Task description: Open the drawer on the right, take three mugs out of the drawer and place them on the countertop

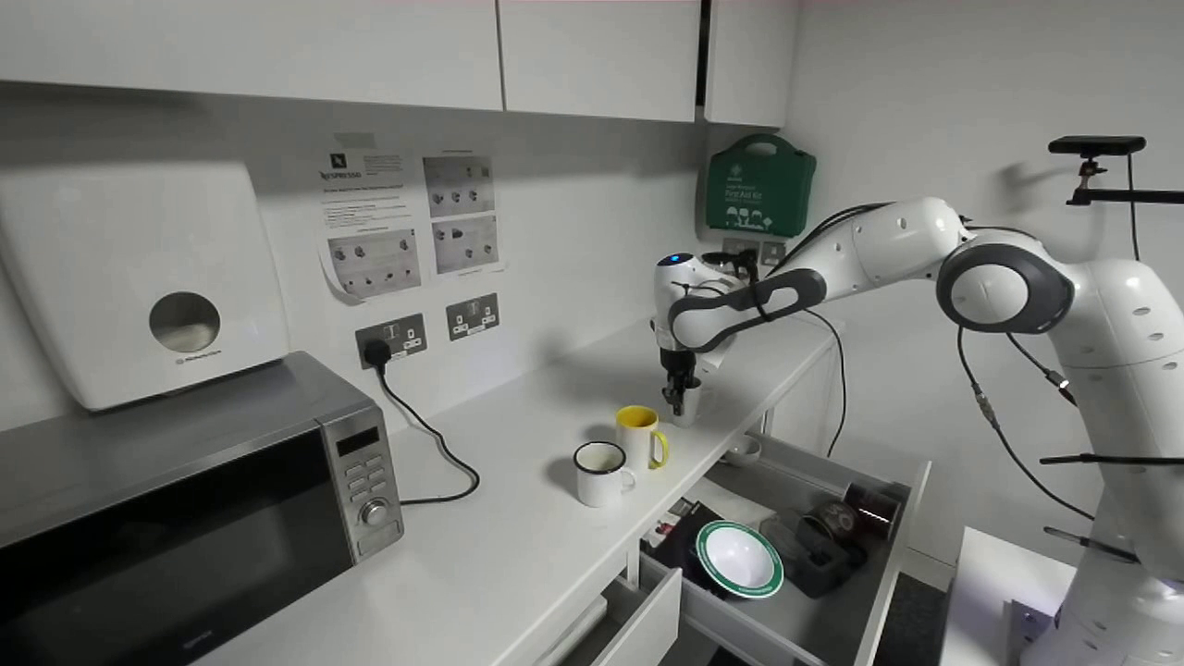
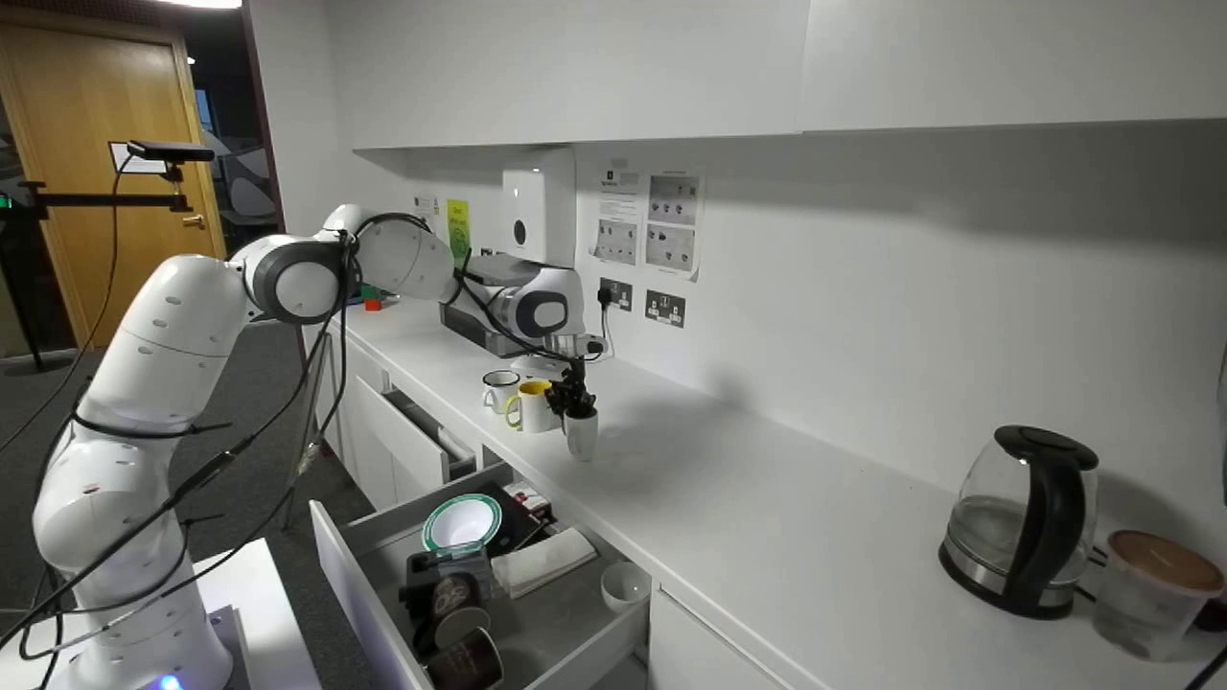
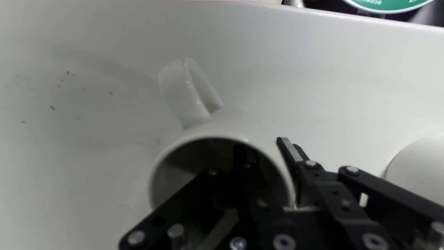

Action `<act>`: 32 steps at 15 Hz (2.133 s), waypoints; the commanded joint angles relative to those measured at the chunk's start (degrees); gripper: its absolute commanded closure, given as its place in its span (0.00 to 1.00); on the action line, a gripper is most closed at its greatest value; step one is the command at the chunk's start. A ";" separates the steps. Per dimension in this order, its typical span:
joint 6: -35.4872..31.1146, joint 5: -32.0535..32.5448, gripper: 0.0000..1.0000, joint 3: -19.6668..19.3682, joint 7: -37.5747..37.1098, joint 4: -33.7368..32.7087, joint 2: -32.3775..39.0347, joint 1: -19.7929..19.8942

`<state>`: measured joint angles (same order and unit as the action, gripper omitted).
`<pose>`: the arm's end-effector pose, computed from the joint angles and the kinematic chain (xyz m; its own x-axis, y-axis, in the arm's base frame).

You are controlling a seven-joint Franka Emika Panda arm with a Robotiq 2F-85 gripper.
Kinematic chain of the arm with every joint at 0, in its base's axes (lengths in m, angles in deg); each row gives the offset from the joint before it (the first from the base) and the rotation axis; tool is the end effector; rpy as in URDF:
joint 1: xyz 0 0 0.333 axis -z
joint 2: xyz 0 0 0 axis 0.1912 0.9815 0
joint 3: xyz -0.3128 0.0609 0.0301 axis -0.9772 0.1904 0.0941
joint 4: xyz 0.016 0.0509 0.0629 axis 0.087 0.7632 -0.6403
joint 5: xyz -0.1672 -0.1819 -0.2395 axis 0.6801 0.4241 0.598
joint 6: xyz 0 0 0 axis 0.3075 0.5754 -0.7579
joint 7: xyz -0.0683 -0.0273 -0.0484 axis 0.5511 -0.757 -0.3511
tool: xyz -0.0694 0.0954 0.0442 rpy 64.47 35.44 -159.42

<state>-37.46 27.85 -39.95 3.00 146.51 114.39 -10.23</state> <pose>0.6531 -0.0202 0.3604 0.9870 0.1599 -0.0142 0.1602 -0.9757 0.1498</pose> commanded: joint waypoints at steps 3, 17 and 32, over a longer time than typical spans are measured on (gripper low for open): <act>4.06 -1.25 0.29 -0.17 1.72 -3.99 0.78 0.39; 2.05 -1.99 0.00 -1.94 1.99 -0.84 -7.04 3.94; -5.25 -3.47 0.00 -7.18 -11.34 17.14 -20.30 7.00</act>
<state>-37.80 25.22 -46.11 -3.23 152.96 101.42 -2.49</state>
